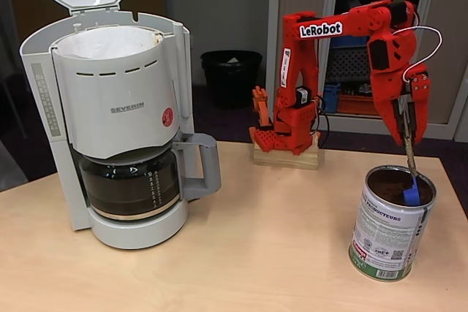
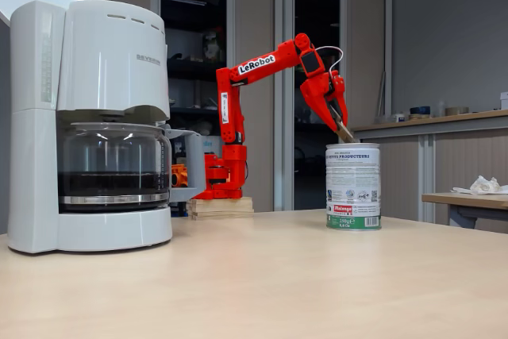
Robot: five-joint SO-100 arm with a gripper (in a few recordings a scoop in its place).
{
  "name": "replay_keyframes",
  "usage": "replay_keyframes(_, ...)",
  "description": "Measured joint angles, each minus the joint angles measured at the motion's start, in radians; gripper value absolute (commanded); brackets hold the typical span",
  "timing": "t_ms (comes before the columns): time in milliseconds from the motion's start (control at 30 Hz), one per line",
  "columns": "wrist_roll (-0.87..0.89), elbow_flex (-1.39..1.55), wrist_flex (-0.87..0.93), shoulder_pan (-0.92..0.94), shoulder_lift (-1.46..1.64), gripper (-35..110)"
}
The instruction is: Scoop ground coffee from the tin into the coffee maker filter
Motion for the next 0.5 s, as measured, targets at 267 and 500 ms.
replay_keyframes(267,0.201,0.035,-0.094,-0.002,0.012,0)
replay_keyframes(500,0.419,0.322,-0.284,-0.003,0.204,0)
